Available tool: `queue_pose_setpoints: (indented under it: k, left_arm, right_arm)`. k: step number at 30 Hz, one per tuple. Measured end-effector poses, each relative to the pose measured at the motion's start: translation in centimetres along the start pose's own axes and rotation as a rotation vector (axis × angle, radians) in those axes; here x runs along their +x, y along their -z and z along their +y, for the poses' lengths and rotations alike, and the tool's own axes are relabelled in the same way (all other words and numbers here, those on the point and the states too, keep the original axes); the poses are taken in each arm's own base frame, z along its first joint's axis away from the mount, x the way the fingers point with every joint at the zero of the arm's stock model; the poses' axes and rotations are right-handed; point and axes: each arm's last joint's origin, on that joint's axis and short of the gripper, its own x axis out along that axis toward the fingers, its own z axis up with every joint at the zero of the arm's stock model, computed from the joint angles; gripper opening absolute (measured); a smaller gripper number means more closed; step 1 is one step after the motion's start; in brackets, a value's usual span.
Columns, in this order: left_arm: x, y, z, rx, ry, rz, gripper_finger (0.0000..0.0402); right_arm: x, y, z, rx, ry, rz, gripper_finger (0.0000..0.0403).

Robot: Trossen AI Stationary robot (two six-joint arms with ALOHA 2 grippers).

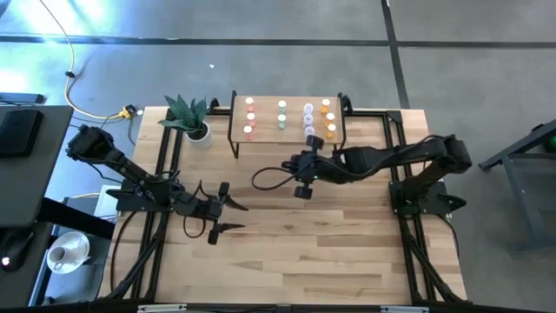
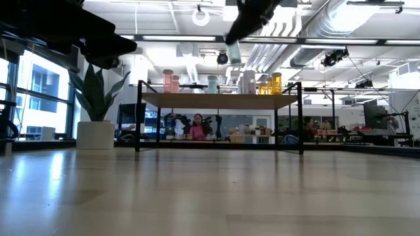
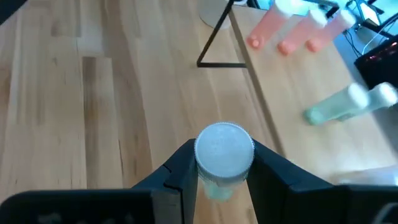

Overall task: Pick and place medicine bottles onto shelf by color
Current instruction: Put the blue pill bottle aligned with the other blue pill bottles on the shelf

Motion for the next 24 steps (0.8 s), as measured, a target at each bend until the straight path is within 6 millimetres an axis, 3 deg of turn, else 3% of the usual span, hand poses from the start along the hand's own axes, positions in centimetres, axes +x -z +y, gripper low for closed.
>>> queue_pose_setpoints:
  k: [4, 10, 20, 24]
  left_arm:
    - [0.0, 0.0, 0.1, -0.001, -0.011, -0.001, 0.0229]
    - [0.0, 0.0, 0.2, -0.001, -0.062, -0.003, 0.0229]
    - [0.0, -0.1, 0.2, -0.002, -0.063, -0.007, 0.0229]
    - [0.0, -0.1, 0.2, -0.002, -0.065, -0.007, 0.0229]
  right_arm:
    - [1.1, 2.5, 0.0, 0.074, -0.016, -0.092, 0.0099]
    - [1.7, 3.4, -1.4, 0.22, -0.024, -0.213, 0.0099]
    - [1.1, 0.2, -6.6, 0.401, 0.015, -0.406, 0.0099]
    - [1.5, -0.3, -8.1, 0.441, 0.037, -0.433, 0.0099]
